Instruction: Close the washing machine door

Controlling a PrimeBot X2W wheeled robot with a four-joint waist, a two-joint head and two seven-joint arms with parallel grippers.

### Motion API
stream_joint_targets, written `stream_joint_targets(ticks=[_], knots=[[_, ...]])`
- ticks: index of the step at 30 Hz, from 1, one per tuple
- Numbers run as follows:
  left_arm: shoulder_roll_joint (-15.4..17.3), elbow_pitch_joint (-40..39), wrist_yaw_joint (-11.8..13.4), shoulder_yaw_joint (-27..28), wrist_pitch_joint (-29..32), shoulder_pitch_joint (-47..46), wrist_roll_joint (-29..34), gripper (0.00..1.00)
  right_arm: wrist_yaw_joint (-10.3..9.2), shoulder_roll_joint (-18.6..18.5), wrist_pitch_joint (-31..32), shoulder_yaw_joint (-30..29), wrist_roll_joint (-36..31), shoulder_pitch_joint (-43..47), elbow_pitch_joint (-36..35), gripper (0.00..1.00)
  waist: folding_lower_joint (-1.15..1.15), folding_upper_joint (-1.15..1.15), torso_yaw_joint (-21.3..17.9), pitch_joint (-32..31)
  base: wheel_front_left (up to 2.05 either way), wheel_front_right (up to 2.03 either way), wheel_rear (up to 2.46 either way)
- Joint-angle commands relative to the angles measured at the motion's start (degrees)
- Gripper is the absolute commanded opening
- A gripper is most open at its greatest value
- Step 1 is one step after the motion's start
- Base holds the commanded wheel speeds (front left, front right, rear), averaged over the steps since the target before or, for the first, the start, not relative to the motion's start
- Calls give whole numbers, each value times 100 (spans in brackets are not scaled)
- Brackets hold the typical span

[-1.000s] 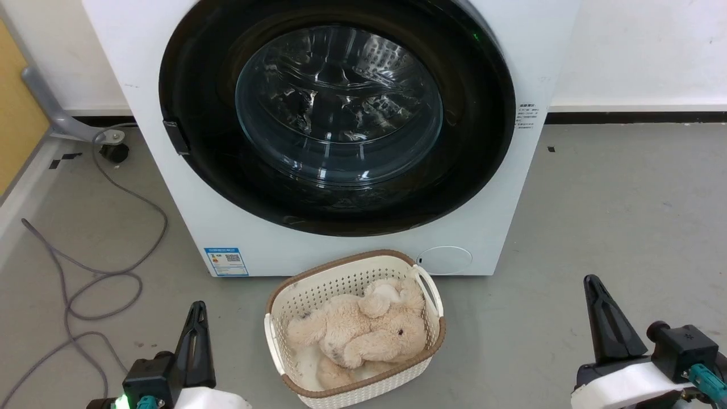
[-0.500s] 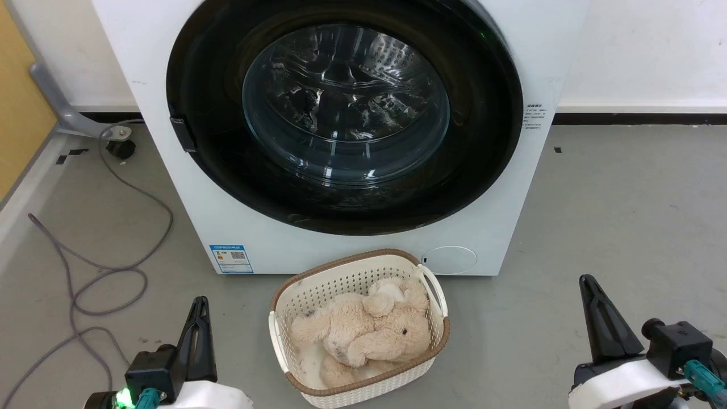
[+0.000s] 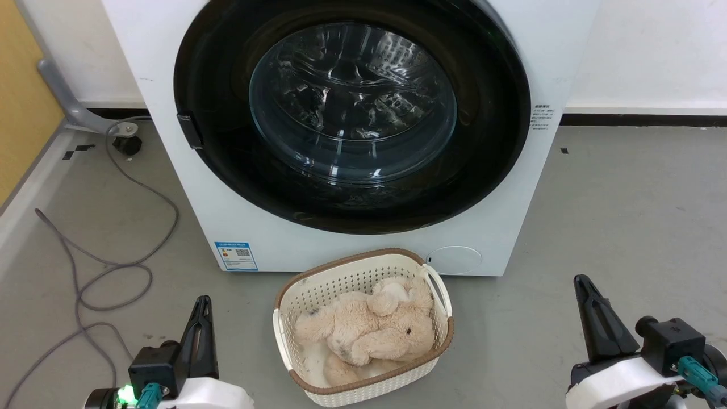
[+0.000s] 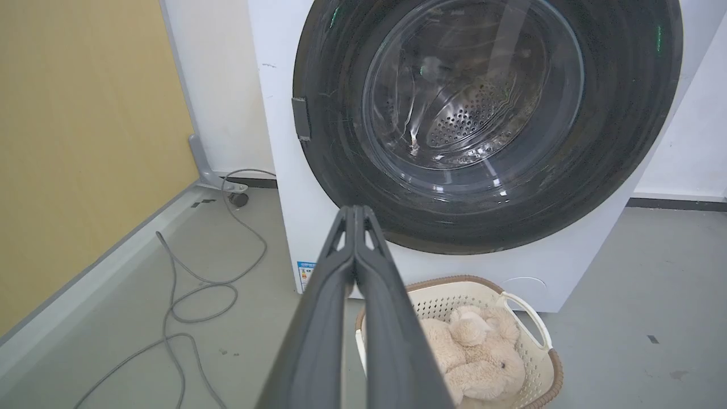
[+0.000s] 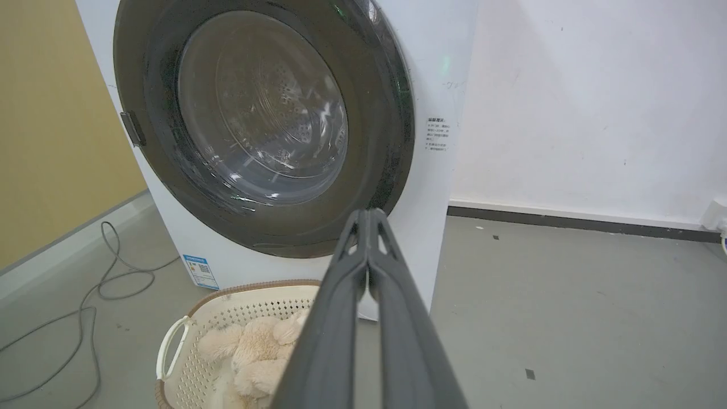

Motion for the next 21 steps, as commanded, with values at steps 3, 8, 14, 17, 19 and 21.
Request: stream_joint_targets(ticks=[3,8,14,17,19,21], knots=[[4,-33,-54,2,50,-101,61,0,-3,13,44,18,-52,12,-52,0,0,0,15,3,0,0,0],[4,-45,-79,2,109,-119,88,0,-3,14,103,34,-74,13,-80,0,0,0,42,8,0,0,0],[5,-60,-108,3,179,-140,120,0,-3,16,173,53,-101,14,-114,0,0,0,75,13,0,0,0],[5,-68,-123,3,214,-150,135,0,-3,16,209,62,-115,14,-131,0,0,0,91,16,0,0,0],[5,-73,-132,3,238,-157,146,0,-3,17,232,69,-124,15,-142,0,0,0,102,18,0,0,0],[5,-78,-142,3,261,-165,157,0,-3,17,256,75,-133,15,-153,0,0,0,112,20,0,0,0]])
